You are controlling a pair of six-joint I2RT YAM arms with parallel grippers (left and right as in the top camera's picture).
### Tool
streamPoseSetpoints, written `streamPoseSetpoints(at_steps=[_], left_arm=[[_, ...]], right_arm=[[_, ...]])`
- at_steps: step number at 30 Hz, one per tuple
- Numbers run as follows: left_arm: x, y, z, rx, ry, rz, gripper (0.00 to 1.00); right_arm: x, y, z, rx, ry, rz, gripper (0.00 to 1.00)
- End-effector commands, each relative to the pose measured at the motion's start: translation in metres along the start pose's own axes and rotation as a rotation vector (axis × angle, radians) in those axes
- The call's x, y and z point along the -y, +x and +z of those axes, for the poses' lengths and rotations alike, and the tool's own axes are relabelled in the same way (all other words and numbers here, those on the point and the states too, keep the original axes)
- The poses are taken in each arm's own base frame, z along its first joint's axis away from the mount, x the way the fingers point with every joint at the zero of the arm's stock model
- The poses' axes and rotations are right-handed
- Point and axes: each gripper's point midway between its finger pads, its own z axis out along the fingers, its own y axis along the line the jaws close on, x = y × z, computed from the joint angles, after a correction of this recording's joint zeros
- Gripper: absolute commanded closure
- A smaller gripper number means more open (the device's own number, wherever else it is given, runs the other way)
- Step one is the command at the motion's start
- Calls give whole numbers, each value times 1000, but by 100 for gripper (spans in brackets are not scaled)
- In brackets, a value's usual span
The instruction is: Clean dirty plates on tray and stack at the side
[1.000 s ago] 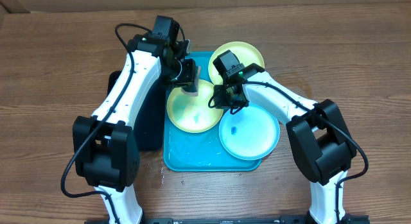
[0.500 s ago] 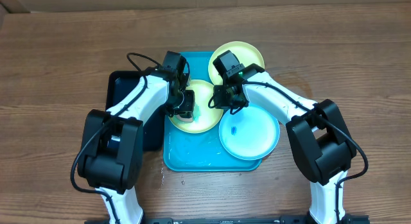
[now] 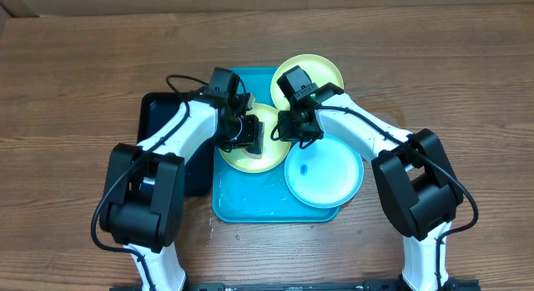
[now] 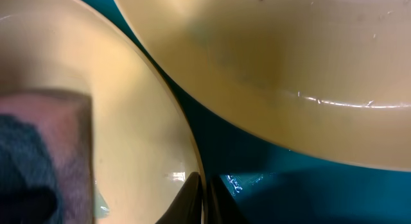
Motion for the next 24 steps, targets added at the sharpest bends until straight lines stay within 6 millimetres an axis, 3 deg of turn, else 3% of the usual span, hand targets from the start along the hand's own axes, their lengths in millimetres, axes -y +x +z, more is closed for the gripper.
streamPoseSetpoints(at_steps=[1,7,10,12,16,22,24], left_arm=[[31,-22,-24,14,56,13,96],[10,-45,-75,72,-211,6,96],[-2,-44,-77,75,-279,2,96],[-13,-39,-71,65,-320,-3,96],[-29,-26,-41,44,-325,-8,96],[-35,8,3,-49,-232,3,96],[-36,13,9,-61,-235,7,96]], right_arm=[[1,7,4,-20,9,-1,91],[3,10,4,-33,16,1,90],[3,10,4,-34,16,1,90],[3,10,4,-34,16,1,90],[3,11,4,-35,16,1,92],[3,10,4,-33,16,1,92],[3,10,4,-32,15,0,92]])
